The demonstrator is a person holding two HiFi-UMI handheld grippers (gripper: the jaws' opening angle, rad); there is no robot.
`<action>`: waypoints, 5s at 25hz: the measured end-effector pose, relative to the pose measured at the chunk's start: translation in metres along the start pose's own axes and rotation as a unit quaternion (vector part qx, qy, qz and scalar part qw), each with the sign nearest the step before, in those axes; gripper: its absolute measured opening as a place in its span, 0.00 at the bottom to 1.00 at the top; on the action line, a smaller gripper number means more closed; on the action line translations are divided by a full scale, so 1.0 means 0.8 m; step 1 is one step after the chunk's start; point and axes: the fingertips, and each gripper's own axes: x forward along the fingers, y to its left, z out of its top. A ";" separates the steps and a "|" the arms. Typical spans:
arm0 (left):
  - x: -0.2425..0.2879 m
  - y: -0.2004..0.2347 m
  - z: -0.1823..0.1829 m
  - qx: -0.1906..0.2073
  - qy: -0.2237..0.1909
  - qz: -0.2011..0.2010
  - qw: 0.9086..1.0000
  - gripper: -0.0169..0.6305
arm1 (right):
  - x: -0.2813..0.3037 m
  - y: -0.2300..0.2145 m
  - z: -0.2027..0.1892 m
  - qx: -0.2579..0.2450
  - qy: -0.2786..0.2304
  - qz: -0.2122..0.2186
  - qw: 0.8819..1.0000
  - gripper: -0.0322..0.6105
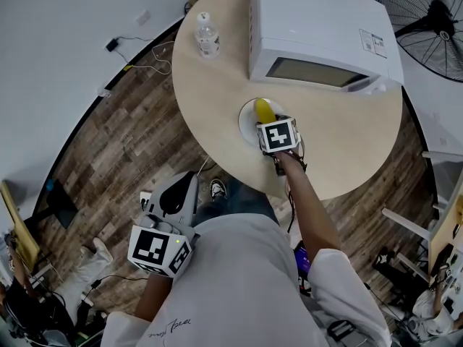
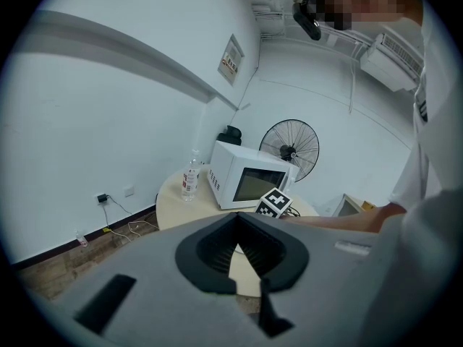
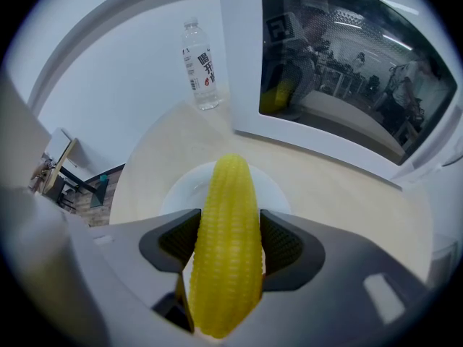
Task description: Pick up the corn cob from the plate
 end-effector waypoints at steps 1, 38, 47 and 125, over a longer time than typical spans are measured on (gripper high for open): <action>0.000 -0.001 -0.001 0.001 0.000 0.000 1.000 0.02 | 0.000 0.000 -0.001 0.001 -0.001 0.001 1.000 0.47; -0.018 -0.039 -0.017 0.031 -0.001 -0.029 0.999 0.02 | -0.049 -0.005 -0.036 0.060 -0.050 0.014 0.997 0.47; -0.030 -0.043 -0.019 0.032 -0.011 -0.031 0.999 0.02 | -0.067 -0.003 -0.044 0.069 -0.064 0.017 0.995 0.47; -0.079 -0.055 -0.024 -0.017 -0.065 -0.043 0.997 0.02 | -0.308 0.064 -0.078 0.137 -0.263 0.097 0.950 0.47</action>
